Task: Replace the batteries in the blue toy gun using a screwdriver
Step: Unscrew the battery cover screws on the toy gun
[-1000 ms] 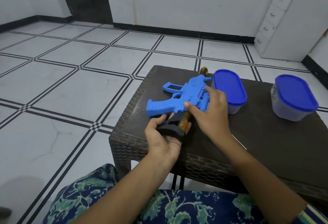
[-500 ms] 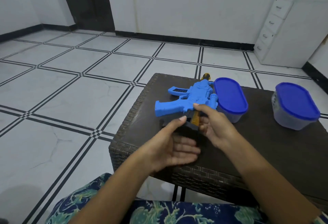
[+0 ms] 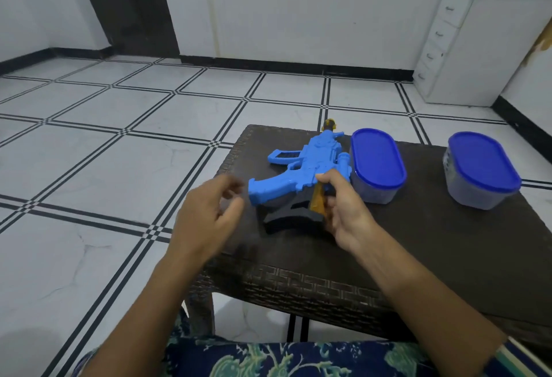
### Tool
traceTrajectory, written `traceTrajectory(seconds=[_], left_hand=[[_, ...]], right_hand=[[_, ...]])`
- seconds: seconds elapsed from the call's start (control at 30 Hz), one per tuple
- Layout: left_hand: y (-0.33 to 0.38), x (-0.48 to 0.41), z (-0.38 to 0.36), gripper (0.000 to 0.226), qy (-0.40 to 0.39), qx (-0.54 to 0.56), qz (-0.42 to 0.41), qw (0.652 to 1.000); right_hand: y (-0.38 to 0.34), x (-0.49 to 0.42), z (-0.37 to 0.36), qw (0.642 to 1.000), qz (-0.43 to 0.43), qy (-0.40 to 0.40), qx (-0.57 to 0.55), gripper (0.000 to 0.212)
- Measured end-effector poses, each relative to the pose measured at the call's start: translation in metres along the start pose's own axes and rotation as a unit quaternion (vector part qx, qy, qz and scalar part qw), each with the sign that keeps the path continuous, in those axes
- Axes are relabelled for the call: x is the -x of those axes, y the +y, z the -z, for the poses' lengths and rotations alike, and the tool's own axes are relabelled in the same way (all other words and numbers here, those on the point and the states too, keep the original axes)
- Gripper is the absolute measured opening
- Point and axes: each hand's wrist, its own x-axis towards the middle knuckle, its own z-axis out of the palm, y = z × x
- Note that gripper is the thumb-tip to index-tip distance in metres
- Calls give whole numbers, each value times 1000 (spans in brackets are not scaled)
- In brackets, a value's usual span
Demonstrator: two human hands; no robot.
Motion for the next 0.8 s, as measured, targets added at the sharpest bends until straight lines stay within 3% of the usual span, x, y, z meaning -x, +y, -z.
traceTrajectory(seconds=[0.13, 0.33, 0.53, 0.63, 0.7, 0.8], left_hand=[[-19, -3, -8, 61, -89, -22, -47, 995], [-16, -2, -20, 72, -145, -35, -89, 985], [3, -5, -22, 76, -66, -31, -152, 986], [14, -6, -20, 77, 9, -49, -198, 979], [10, -6, -23, 78, 19, -76, -216, 973], [-11, -6, -36, 74, -150, -170, -172, 959]], right_hand=[[0, 0, 1, 998, -23, -29, -57, 35], [-1, 5, -2, 990, -80, -88, -70, 22], [5, 4, -5, 992, -82, -86, -41, 28], [6, 3, -4, 992, -84, -91, -36, 19], [6, 4, -4, 991, -79, -101, -38, 18], [3, 7, -5, 990, -62, -116, -43, 19]])
